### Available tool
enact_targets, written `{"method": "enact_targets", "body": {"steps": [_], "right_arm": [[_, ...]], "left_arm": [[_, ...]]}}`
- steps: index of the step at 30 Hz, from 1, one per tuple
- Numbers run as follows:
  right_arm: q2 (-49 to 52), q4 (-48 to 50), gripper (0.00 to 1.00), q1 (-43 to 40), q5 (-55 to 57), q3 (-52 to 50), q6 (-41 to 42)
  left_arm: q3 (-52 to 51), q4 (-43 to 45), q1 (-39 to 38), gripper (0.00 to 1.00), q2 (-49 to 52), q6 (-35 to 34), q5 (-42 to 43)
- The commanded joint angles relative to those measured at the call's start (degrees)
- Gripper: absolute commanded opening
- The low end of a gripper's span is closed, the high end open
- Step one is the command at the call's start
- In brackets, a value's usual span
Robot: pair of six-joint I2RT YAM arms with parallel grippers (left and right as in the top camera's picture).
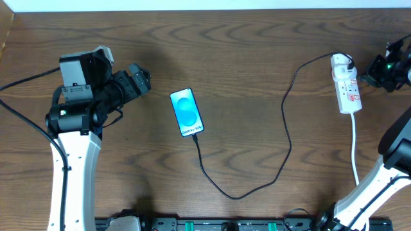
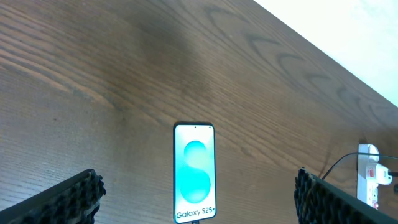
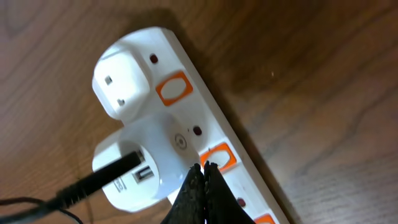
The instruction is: Plug charger to phone and switch on socket
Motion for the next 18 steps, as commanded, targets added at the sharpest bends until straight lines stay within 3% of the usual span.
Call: {"method": "enact_targets", "body": {"steps": [1,18], "right_arm": [[1.5,0.8,0.01,-0.6,-0.9,0.2,2.5],[7.3,3.3,0.01,-0.8,-6.1,0.2,7.9]], "left_arm": [[0.0,-0.1,0.2,0.99,-0.1,0.3,-0.6],[0.0,-0.1,0.2,0.99,-0.1,0.3,-0.6]]}}
